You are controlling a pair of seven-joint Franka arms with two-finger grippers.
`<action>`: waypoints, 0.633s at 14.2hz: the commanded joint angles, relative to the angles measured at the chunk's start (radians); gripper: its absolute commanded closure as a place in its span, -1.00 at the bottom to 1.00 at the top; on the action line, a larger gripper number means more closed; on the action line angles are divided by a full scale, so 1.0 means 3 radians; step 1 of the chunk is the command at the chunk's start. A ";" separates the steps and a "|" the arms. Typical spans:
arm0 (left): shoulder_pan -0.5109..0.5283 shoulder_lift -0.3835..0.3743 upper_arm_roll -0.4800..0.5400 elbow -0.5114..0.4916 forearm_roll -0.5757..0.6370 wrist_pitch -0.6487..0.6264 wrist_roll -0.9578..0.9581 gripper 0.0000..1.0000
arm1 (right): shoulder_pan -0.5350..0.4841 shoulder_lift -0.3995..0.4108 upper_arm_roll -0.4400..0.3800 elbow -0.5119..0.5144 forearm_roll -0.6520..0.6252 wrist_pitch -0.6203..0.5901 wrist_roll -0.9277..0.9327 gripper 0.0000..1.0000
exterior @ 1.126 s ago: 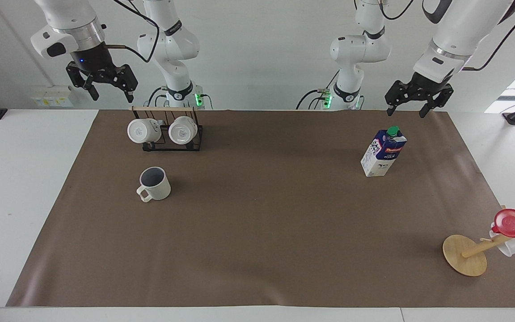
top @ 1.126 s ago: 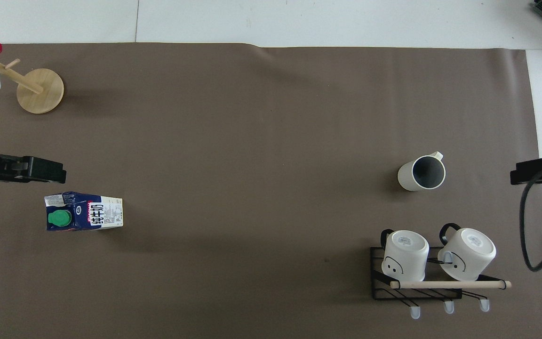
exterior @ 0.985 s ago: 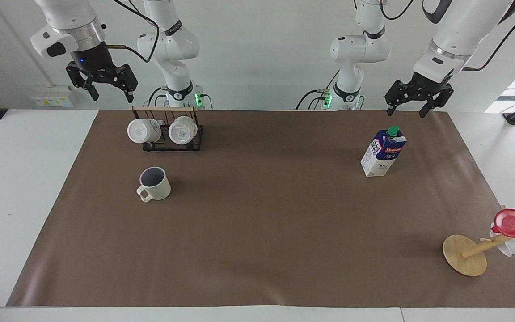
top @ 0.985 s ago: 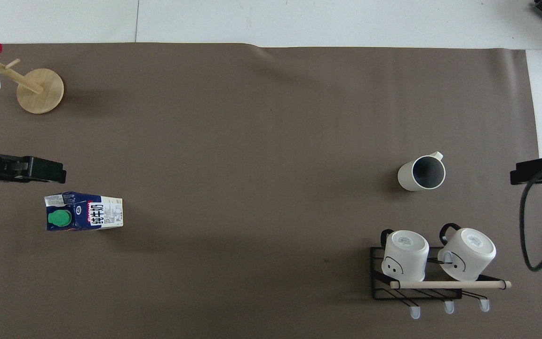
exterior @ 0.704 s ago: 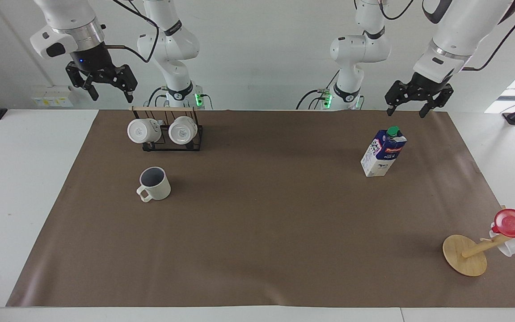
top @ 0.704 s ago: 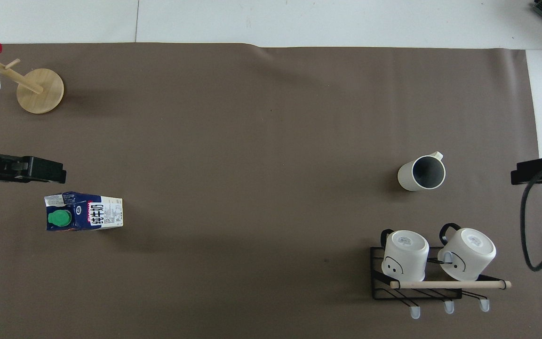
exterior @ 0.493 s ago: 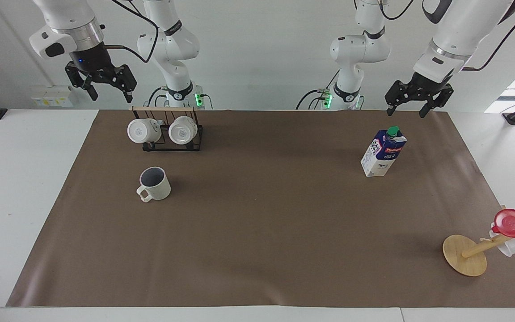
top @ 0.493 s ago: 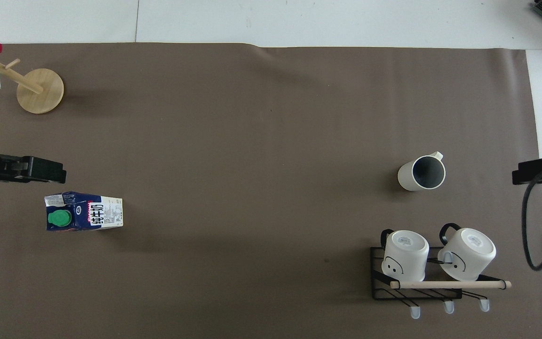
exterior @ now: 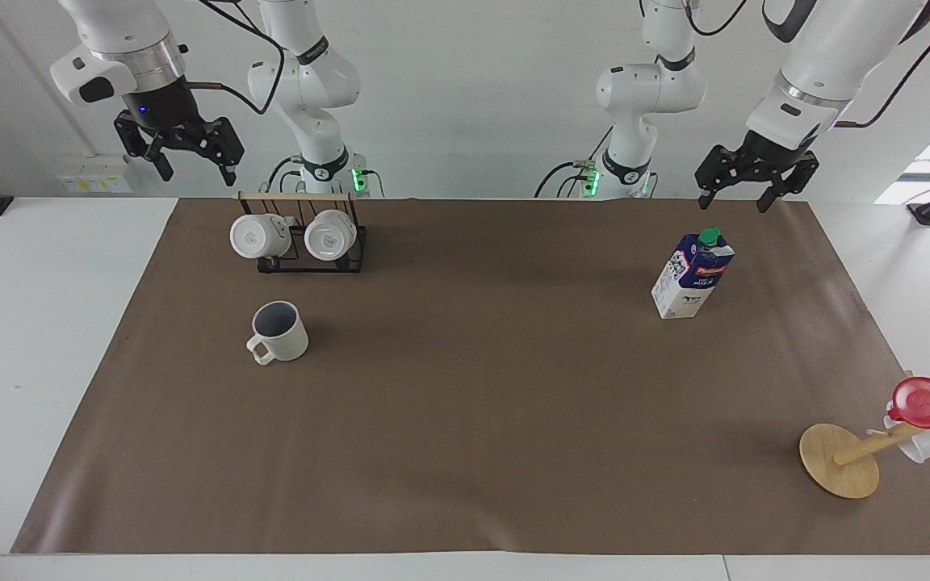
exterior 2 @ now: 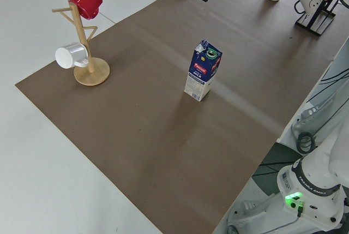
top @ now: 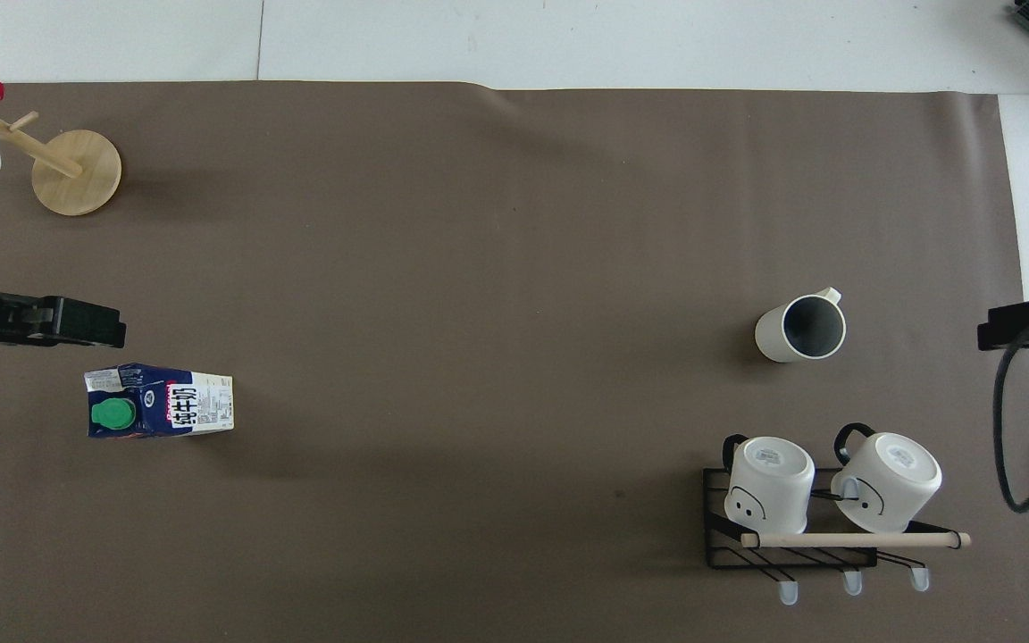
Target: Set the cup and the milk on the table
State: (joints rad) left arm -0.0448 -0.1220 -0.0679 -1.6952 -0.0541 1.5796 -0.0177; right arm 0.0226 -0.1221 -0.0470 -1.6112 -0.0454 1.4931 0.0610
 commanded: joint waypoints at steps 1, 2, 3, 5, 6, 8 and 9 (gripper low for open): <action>0.0057 -0.0012 -0.0019 0.0047 -0.0050 -0.0065 0.0033 -1.00 | -0.0004 -0.0033 0.0013 -0.0055 -0.0033 0.0049 -0.0035 -1.00; 0.0057 -0.0012 -0.0019 0.0047 -0.0050 -0.0070 0.0033 -1.00 | -0.0004 -0.0033 0.0014 -0.0055 -0.0028 0.0049 -0.0040 -1.00; 0.0057 -0.0007 -0.0024 0.0047 -0.0050 -0.0065 0.0033 -1.00 | -0.0004 -0.0033 0.0014 -0.0050 -0.0033 0.0044 -0.0040 -1.00; 0.0057 -0.0012 -0.0019 0.0047 -0.0050 -0.0070 0.0033 -1.00 | -0.0004 -0.0033 0.0019 -0.0039 -0.0007 0.0044 -0.0019 -1.00; 0.0057 -0.0012 -0.0019 0.0047 -0.0050 -0.0065 0.0033 -1.00 | -0.0004 -0.0033 0.0029 -0.0029 -0.0002 0.0044 -0.0019 -1.00; 0.0057 -0.0012 -0.0019 0.0047 -0.0050 -0.0070 0.0033 -1.00 | -0.0004 -0.0033 0.0019 -0.0019 0.0024 0.0044 -0.0024 -1.00; 0.0057 -0.0012 -0.0019 0.0047 -0.0050 -0.0065 0.0033 -1.00 | -0.0009 -0.0038 0.0019 -0.0014 0.0029 0.0049 -0.0034 -1.00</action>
State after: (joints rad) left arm -0.0448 -0.1220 -0.0679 -1.6952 -0.0541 1.5796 -0.0176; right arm 0.0243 -0.1225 -0.0429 -1.6100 -0.0449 1.4934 0.0610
